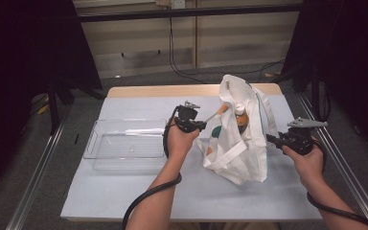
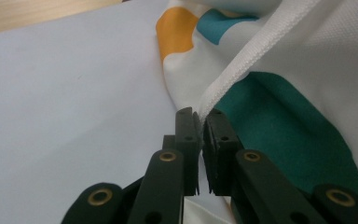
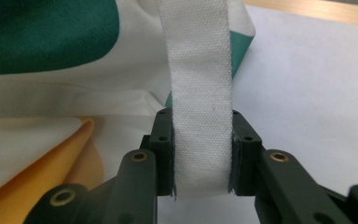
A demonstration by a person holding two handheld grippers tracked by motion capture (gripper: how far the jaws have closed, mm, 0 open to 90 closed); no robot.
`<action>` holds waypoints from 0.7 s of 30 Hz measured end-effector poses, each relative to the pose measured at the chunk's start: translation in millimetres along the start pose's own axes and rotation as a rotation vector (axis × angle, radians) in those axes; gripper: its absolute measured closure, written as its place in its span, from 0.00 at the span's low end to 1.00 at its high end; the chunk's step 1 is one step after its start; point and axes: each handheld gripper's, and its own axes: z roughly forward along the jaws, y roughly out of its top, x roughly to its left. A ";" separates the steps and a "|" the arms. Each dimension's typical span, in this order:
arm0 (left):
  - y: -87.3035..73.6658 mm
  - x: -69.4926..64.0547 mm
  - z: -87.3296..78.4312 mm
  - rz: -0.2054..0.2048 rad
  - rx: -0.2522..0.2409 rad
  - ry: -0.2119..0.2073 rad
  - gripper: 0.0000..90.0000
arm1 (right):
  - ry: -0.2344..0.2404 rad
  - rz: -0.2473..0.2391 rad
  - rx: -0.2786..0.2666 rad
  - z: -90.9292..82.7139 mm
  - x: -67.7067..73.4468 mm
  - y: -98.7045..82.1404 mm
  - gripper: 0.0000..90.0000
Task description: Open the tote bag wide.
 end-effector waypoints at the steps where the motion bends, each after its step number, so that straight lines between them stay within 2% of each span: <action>1: -2.6 1.4 -0.3 -0.006 0.000 0.002 0.95 | 0.004 0.008 0.007 1.2 -0.1 -3.0 0.76; 6: -9.3 4.4 -2.2 -0.011 0.027 0.007 0.95 | 0.006 0.012 0.024 3.1 -0.5 -8.8 0.76; 10: -14.6 6.9 -2.3 -0.028 0.021 0.010 0.95 | 0.004 0.026 0.021 2.1 -1.1 -10.5 0.76; 11: -15.2 8.4 -3.4 -0.021 0.028 0.009 0.94 | 0.003 0.031 0.019 1.5 -1.2 -10.1 0.75; 13: -15.9 8.3 -4.1 -0.029 0.022 0.004 0.94 | -0.007 0.035 0.017 0.4 -1.4 -6.3 0.57; 14: -15.9 8.3 -4.7 -0.028 0.023 0.005 0.94 | -0.007 0.035 0.017 0.4 -1.4 -6.3 0.57; 15: -15.8 7.9 -4.9 -0.027 0.019 0.000 0.94 | -0.012 0.049 0.015 -0.2 -1.7 -2.3 0.45; 17: -14.9 7.5 -6.1 -0.027 0.015 -0.004 0.94 | -0.011 0.047 0.007 -0.9 -1.2 -0.1 0.45; 18: -13.8 6.9 -7.0 -0.014 0.022 -0.002 0.94 | -0.021 0.040 -0.009 -3.0 1.2 5.4 0.40; 21: -13.6 5.7 -6.8 -0.017 0.016 -0.005 0.94 | -0.020 0.017 -0.019 -5.1 3.9 11.7 0.40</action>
